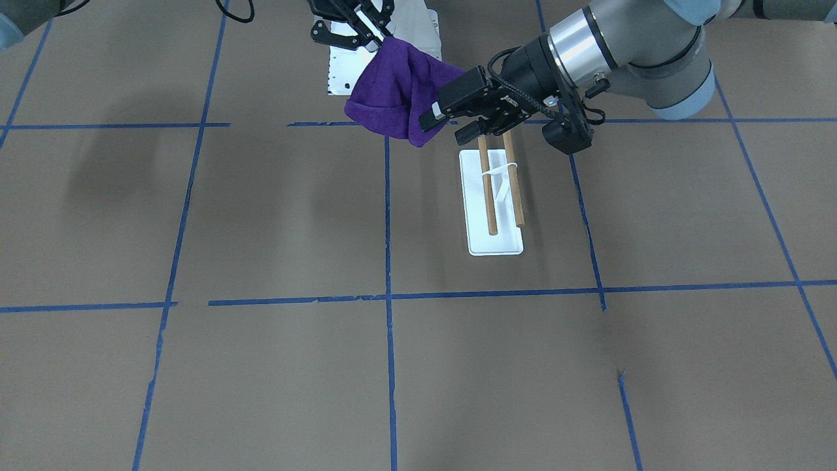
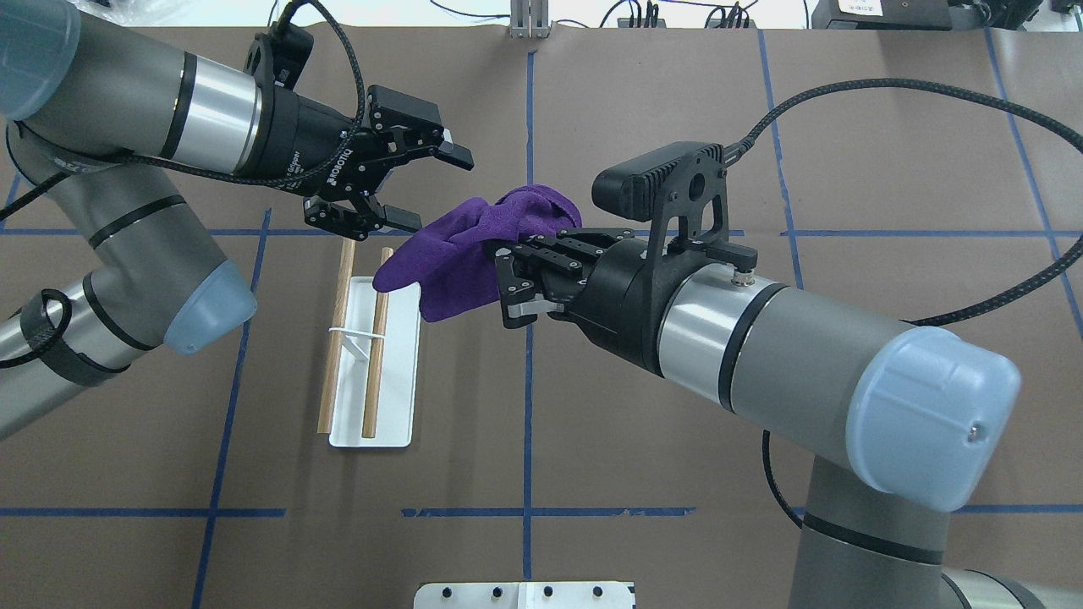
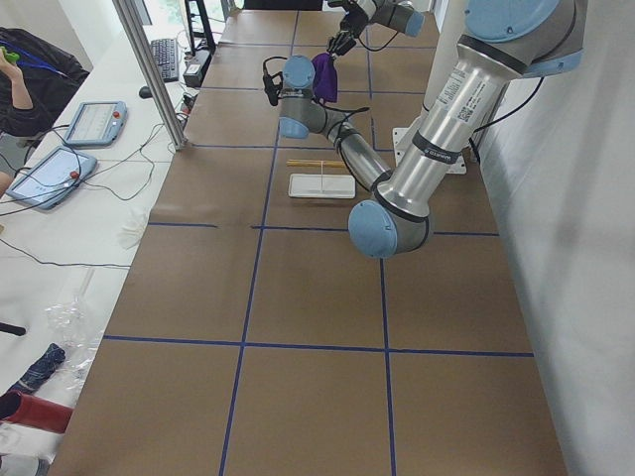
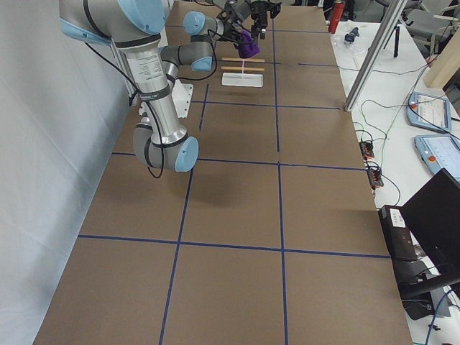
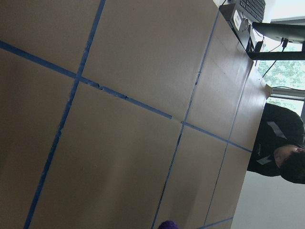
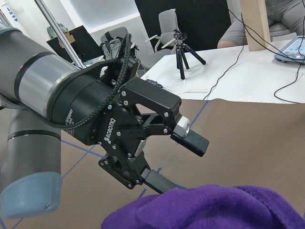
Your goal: Hang towel on rack
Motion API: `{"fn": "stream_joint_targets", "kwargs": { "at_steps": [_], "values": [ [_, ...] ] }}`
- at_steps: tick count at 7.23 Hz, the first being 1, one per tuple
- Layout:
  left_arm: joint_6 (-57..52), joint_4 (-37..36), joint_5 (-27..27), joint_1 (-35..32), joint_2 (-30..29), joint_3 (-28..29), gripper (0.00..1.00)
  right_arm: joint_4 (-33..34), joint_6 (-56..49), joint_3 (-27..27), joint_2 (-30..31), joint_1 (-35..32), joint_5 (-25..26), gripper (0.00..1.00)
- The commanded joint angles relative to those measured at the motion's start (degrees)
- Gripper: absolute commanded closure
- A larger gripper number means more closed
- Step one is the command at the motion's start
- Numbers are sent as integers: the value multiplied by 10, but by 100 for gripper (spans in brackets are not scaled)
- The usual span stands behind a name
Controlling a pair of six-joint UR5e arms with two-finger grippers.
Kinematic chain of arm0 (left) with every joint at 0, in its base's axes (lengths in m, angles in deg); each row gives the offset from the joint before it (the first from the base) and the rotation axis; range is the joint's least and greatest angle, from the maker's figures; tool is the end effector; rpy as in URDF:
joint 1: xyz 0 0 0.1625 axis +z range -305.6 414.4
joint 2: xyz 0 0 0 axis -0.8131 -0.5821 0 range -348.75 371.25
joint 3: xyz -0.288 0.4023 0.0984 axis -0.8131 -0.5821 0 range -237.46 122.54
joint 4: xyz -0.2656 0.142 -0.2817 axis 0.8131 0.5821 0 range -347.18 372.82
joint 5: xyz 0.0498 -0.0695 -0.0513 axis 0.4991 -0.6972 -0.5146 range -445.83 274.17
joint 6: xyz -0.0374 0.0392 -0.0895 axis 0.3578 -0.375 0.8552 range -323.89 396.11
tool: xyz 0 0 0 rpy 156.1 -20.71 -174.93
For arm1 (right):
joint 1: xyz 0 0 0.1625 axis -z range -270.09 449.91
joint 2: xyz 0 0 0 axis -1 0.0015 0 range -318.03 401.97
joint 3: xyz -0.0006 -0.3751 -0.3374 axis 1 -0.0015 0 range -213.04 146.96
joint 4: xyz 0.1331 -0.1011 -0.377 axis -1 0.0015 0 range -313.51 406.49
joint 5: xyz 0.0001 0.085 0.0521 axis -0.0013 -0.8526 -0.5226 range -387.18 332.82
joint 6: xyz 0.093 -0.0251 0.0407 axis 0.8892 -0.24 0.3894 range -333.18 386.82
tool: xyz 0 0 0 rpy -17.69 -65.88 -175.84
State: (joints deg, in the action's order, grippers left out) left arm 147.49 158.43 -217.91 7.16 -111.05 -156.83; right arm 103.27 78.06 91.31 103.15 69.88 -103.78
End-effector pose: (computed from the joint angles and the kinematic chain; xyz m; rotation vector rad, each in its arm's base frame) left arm 0.3783 -0.5021 0.2206 -0.1683 1.6644 -0.2829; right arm -0.4246 -0.3224 0.1458 0.9728 -1.3694 -0.0494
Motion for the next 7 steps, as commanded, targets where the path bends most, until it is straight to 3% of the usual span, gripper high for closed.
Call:
{"fn": "stream_joint_targets", "kwargs": {
  "at_steps": [1, 3, 4, 5, 6, 7],
  "values": [
    [0, -1, 0, 6, -4, 0, 1, 0, 0, 4, 1, -1, 2, 100],
    [0, -1, 1, 14, -13, 6, 2, 1, 0, 4, 1, -1, 2, 100],
    [0, 0, 2, 14, -14, 6, 8, 0, 0, 5, 1, -1, 2, 100],
    [0, -1, 0, 14, -13, 4, 26, 0, 0, 5, 2, -2, 2, 100],
    [0, -1, 0, 14, -13, 3, 54, 0, 0, 4, 2, -2, 2, 100],
    [0, -1, 0, 14, -11, 2, 75, 0, -1, 4, 2, -2, 2, 100]
  ]
}}
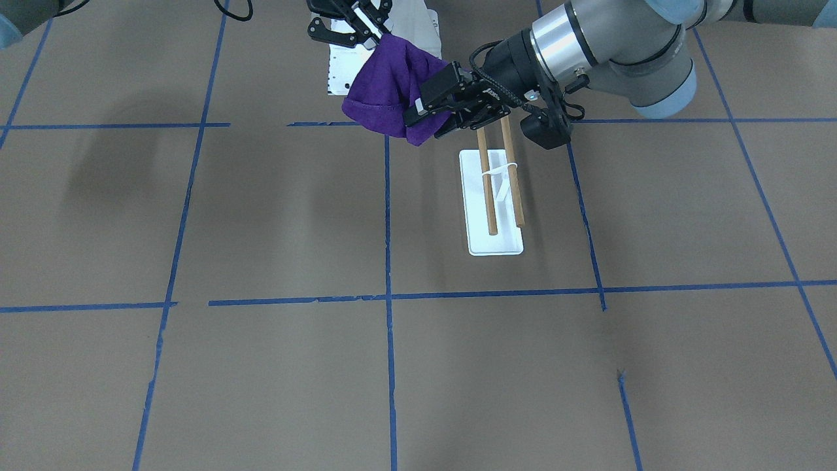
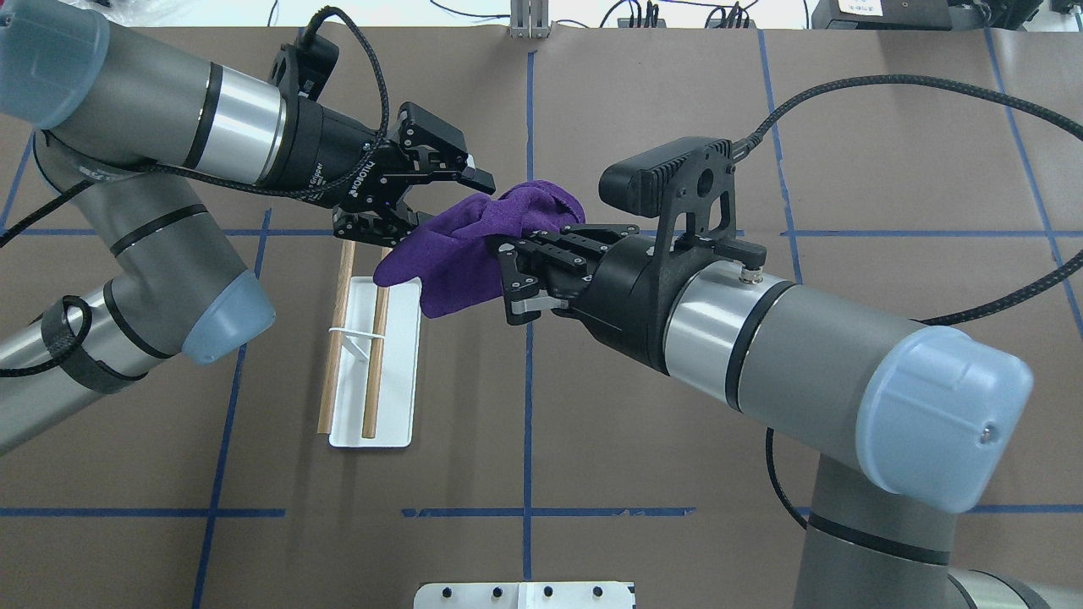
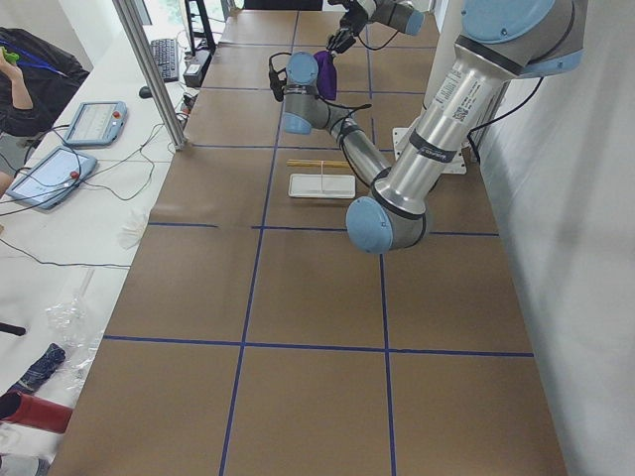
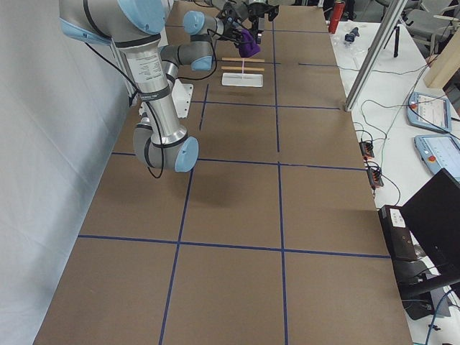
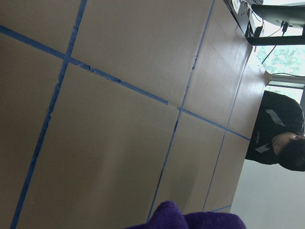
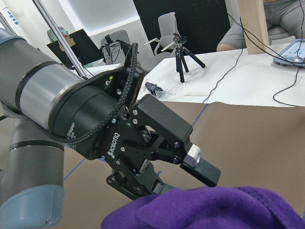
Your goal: Hang towel on rack
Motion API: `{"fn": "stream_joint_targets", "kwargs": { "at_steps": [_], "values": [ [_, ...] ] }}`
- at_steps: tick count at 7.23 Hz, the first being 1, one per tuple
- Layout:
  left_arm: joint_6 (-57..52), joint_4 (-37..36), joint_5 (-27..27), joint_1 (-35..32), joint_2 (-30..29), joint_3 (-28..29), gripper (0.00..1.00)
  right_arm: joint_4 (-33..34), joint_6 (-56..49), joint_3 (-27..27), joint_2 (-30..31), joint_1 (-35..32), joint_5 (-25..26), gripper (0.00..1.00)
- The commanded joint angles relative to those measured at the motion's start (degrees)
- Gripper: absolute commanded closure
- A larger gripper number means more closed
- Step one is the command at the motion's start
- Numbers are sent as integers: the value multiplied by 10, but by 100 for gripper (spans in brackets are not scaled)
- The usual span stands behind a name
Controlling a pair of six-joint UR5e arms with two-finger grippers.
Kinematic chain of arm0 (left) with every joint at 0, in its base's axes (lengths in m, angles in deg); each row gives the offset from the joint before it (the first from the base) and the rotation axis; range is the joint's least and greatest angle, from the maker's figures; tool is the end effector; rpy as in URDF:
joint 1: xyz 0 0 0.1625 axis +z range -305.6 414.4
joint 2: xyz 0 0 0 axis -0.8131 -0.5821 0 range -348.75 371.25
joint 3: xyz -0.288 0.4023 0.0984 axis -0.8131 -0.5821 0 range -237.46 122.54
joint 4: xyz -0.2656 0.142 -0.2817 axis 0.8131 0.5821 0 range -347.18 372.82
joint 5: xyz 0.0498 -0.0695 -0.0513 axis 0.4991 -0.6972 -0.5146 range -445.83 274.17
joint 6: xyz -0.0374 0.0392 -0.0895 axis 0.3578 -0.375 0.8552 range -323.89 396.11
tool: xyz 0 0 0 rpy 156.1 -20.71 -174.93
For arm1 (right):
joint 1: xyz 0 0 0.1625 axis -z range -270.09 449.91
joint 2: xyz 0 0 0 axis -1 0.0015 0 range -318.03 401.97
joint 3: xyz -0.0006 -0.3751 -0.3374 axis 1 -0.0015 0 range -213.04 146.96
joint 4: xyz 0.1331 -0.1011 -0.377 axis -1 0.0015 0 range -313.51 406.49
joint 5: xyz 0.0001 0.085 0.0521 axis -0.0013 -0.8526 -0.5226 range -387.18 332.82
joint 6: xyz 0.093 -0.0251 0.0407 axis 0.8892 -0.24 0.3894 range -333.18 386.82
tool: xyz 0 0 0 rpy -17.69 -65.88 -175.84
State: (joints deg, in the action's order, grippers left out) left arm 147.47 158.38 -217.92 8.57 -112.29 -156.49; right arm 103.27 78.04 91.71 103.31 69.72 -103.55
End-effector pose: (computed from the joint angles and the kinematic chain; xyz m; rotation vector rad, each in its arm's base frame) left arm 0.3929 -0.4951 0.2092 -0.1821 1.6725 -0.2544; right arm -0.4205 -0.3228 0.1454 0.9791 -1.3697 -0.0433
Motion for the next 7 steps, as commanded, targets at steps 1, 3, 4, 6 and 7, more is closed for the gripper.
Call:
{"fn": "stream_joint_targets", "kwargs": {
  "at_steps": [1, 3, 4, 6, 7],
  "values": [
    [0, -2, 0, 0, 3, -3, 97, 0, -1, 0, 0, -1, 0, 100],
    [0, -5, -1, 0, 2, -5, 100, 0, 0, 0, 0, 0, -1, 100],
    [0, -5, -2, 0, 2, -5, 100, -1, 8, 1, -2, 0, 0, 92],
    [0, -5, -19, 0, 3, -5, 100, 0, 19, 10, 3, 1, 5, 0],
    [0, -5, -19, 0, 3, -5, 100, 0, 20, 11, 5, 1, 5, 0]
  ]
}}
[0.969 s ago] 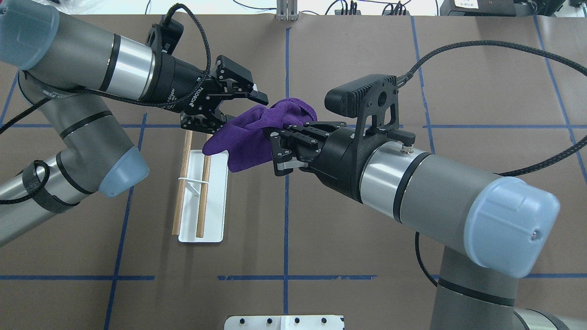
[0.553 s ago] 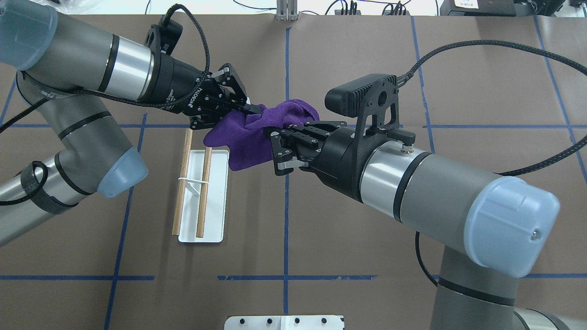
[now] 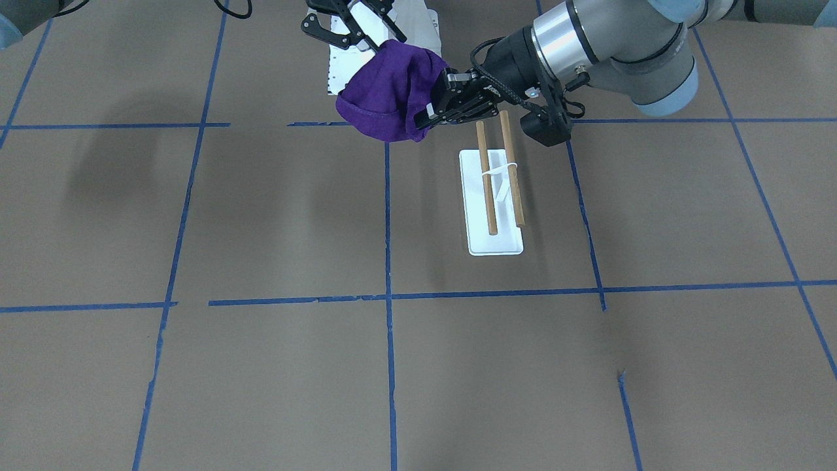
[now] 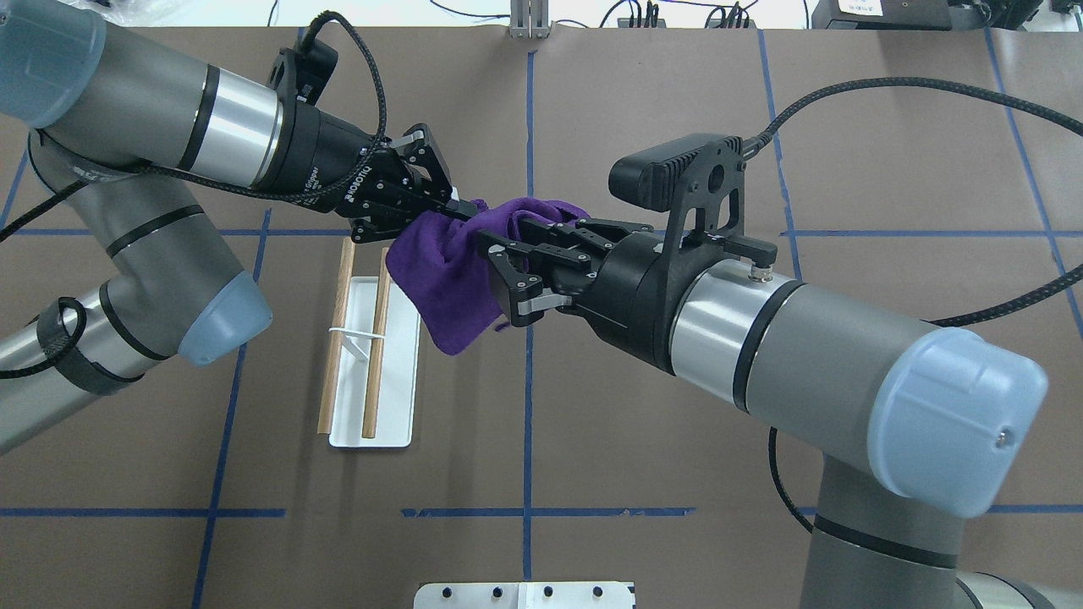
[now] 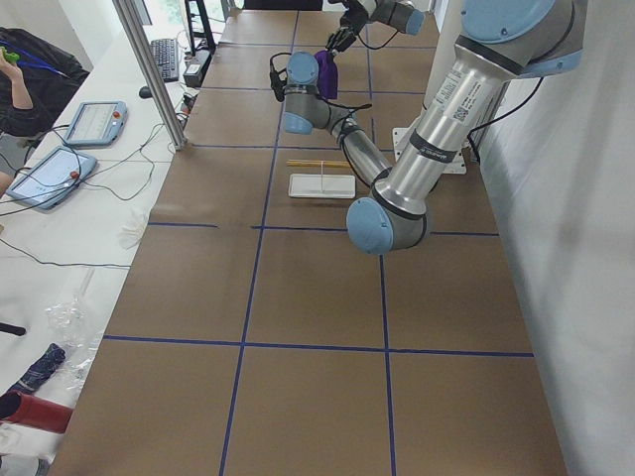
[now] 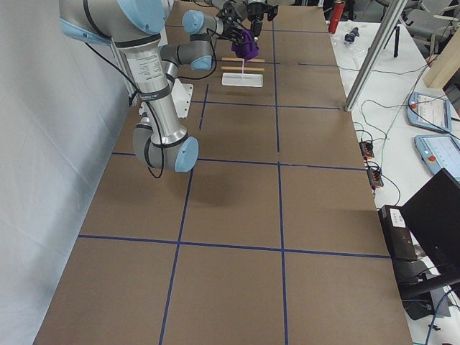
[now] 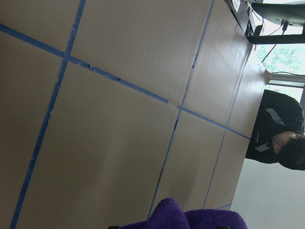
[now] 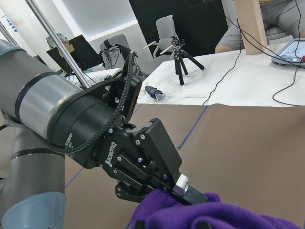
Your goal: Hang towel on rack
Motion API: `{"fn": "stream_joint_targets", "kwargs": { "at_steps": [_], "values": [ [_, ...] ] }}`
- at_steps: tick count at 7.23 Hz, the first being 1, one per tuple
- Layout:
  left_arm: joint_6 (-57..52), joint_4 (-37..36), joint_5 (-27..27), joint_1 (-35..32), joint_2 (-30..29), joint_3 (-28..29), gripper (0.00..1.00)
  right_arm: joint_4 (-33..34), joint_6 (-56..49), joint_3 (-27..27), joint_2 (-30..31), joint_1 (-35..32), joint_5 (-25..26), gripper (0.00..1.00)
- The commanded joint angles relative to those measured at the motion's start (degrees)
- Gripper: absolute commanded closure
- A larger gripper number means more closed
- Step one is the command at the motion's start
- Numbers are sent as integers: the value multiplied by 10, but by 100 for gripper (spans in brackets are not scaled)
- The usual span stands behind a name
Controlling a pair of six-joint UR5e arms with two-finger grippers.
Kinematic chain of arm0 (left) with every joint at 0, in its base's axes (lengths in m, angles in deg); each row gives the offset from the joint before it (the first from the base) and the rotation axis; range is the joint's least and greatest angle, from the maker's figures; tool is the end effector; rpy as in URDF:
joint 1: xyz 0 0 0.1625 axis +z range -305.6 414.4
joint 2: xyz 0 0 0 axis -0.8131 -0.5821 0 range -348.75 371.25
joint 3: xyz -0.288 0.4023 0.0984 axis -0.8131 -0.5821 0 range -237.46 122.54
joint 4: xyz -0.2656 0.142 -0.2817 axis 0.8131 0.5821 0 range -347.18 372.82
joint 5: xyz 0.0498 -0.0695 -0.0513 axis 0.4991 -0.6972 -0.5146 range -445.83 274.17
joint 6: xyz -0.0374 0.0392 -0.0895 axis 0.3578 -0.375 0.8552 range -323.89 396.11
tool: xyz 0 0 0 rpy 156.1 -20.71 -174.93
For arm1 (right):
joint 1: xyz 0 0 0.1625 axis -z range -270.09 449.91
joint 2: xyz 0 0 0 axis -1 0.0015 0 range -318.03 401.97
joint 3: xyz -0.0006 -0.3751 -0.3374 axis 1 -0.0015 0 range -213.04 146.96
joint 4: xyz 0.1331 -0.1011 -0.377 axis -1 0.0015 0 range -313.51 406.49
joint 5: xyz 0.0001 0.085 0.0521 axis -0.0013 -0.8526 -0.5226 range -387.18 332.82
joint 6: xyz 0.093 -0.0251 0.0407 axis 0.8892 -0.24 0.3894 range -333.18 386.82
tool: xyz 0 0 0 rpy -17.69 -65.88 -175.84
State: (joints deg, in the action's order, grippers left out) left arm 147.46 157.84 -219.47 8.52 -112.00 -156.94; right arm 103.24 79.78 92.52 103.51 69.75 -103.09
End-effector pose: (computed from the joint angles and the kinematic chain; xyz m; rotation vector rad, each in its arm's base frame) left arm 0.3911 -0.4911 0.2105 -0.2040 1.6616 -0.2370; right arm -0.4141 -0.3210 0.1435 0.9670 -1.3910 -0.0117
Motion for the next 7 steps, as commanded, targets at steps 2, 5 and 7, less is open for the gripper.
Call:
{"fn": "stream_joint_targets", "kwargs": {
  "at_steps": [2, 5, 7],
  "values": [
    [0, 0, -4, 0, 2, 0, 100, 2, 0, 4, 5, -1, -2, 0],
    [0, 0, -6, -1, 0, -3, 100, 7, -8, 53, 69, -7, -18, 0],
    [3, -1, -2, 0, -4, -6, 100, 7, -21, 137, 201, -36, -61, 0]
  ]
}}
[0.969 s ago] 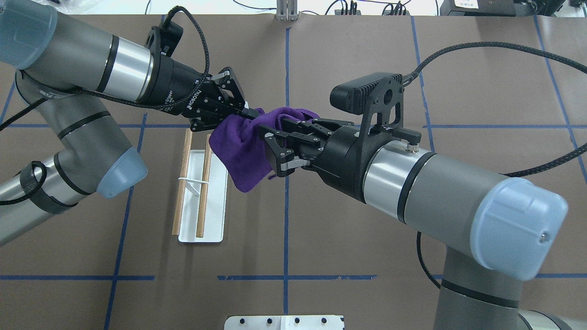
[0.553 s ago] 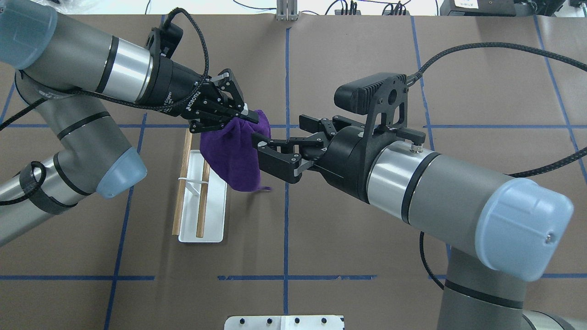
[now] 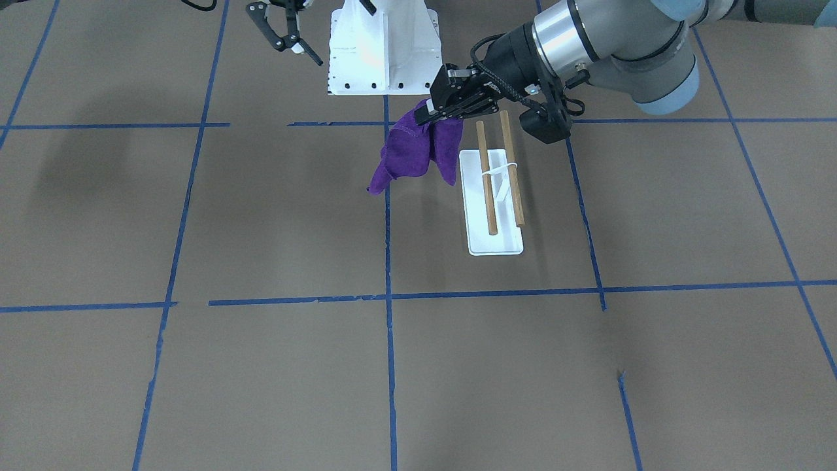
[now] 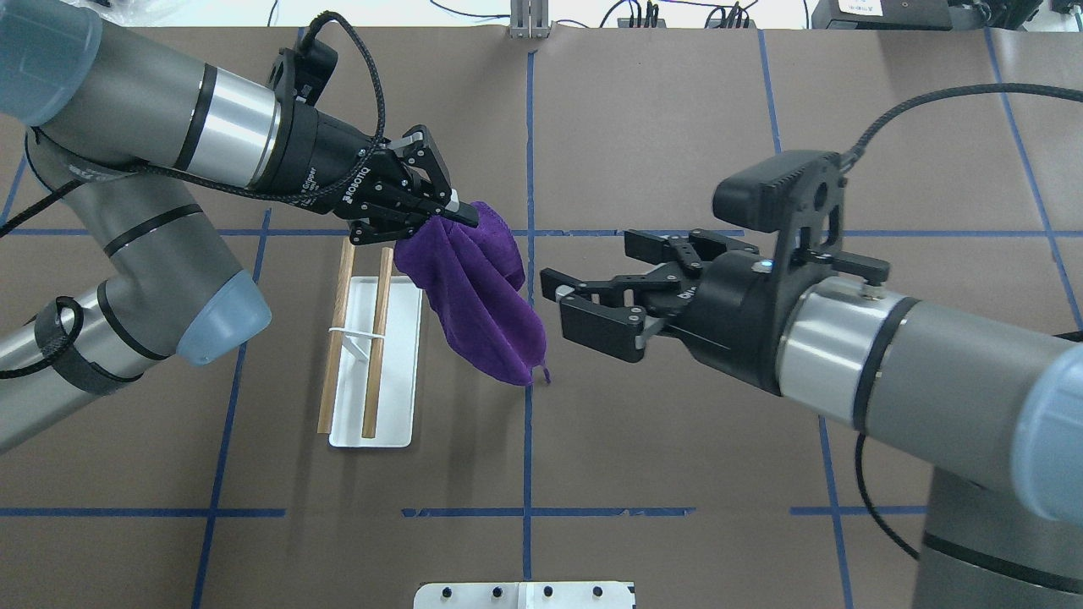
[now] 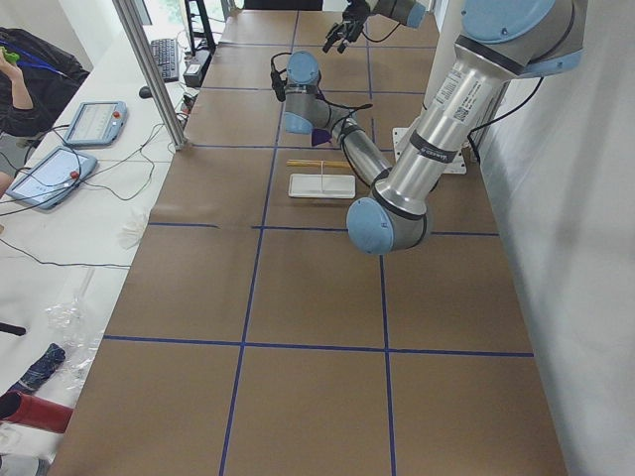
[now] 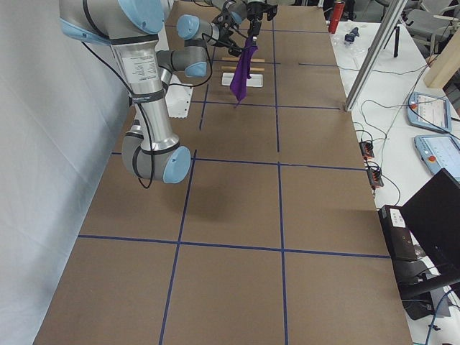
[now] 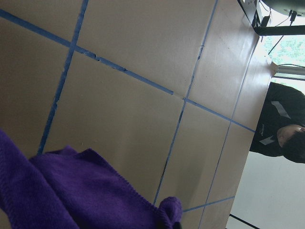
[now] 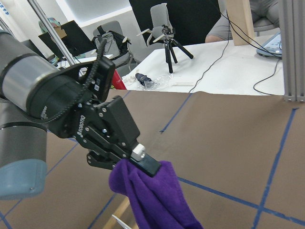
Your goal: Hang towel on rack
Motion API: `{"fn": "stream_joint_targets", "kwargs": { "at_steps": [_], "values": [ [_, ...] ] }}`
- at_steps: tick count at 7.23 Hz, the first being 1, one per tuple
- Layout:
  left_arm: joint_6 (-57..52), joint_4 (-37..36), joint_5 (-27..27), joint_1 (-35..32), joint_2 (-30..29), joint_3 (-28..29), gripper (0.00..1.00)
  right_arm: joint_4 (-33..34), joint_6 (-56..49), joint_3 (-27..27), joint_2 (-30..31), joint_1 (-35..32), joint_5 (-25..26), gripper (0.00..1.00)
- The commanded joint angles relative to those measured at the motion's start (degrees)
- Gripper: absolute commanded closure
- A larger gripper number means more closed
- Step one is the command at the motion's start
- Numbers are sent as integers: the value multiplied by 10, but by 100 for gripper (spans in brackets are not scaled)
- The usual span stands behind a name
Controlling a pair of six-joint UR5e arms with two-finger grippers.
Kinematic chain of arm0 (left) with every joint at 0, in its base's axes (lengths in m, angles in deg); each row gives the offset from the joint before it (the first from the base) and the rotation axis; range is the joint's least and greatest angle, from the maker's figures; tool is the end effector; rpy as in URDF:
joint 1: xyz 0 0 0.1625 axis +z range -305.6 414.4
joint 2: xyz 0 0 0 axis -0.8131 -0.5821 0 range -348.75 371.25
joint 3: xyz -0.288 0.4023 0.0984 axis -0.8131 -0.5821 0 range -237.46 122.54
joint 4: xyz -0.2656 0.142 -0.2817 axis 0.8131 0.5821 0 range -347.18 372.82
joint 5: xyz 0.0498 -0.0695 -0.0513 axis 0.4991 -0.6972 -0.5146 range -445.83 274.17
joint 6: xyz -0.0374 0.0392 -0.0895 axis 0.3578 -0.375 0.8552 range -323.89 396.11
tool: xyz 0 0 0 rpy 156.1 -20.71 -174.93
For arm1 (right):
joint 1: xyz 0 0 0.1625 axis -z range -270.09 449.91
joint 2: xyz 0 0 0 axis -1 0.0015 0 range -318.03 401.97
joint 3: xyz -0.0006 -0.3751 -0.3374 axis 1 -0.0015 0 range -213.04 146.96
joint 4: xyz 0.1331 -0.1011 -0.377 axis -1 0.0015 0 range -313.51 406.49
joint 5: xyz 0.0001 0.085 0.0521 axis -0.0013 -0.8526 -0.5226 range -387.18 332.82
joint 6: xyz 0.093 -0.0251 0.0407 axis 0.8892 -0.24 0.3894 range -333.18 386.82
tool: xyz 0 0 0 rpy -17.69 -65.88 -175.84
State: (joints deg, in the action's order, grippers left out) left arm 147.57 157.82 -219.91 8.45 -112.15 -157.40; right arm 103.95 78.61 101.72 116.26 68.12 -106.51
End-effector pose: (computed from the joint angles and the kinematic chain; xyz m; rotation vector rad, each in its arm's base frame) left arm 0.3886 -0.4887 0.2062 -0.2057 1.6677 -0.2264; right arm -0.3392 -0.2999 0.2036 0.9324 -1.3286 -0.0696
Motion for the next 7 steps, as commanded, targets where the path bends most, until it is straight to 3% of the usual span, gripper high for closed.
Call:
{"fn": "stream_joint_targets", "kwargs": {
  "at_steps": [1, 2, 4, 5, 6, 7],
  "values": [
    [9, -1, 4, 1, -10, -2, 100, -1, -18, 60, 142, -76, -68, 0],
    [22, -1, 7, 1, -11, -7, 100, -1, -67, 60, 193, -157, -142, 0],
    [58, -1, 81, 28, -15, -34, 100, 0, -194, 25, 268, -337, -284, 0],
    [67, -22, 143, 67, -12, -63, 100, -1, -300, -28, 296, -438, -363, 0],
    [62, -89, 237, 128, -13, -107, 100, -1, -394, -85, 305, -516, -411, 0],
    [42, -144, 333, 180, -13, -145, 100, 1, -413, -127, 320, -553, -445, 0]
  ]
}}
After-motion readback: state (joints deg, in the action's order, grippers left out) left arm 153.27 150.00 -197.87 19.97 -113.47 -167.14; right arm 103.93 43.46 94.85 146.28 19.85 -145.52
